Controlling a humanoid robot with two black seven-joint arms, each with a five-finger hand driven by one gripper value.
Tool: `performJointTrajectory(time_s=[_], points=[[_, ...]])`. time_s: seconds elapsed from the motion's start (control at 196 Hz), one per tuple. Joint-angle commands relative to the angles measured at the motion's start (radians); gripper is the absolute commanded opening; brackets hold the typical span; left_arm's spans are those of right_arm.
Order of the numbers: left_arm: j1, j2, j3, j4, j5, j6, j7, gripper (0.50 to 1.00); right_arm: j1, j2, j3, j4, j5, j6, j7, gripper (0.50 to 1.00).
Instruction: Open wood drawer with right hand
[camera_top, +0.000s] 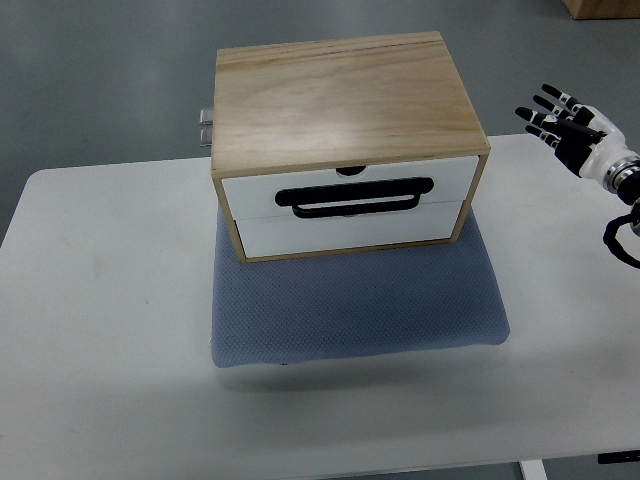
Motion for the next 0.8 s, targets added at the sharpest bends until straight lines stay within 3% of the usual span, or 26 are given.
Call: performJointTrajectory(time_s=[0.0, 0.795], points=[[0.000, 0.000, 0.003, 0.000, 0.000, 0.001, 0.000, 1.000, 0.000, 0.000, 0.000, 0.000, 0.000, 0.000, 0.000, 0.942], [0.001, 0.000, -0.001, 0.010, 0.000, 0.001, 0.000, 1.000, -0.005, 0.002, -0.002, 0.000, 0.000, 0.002, 0.000, 0.942]])
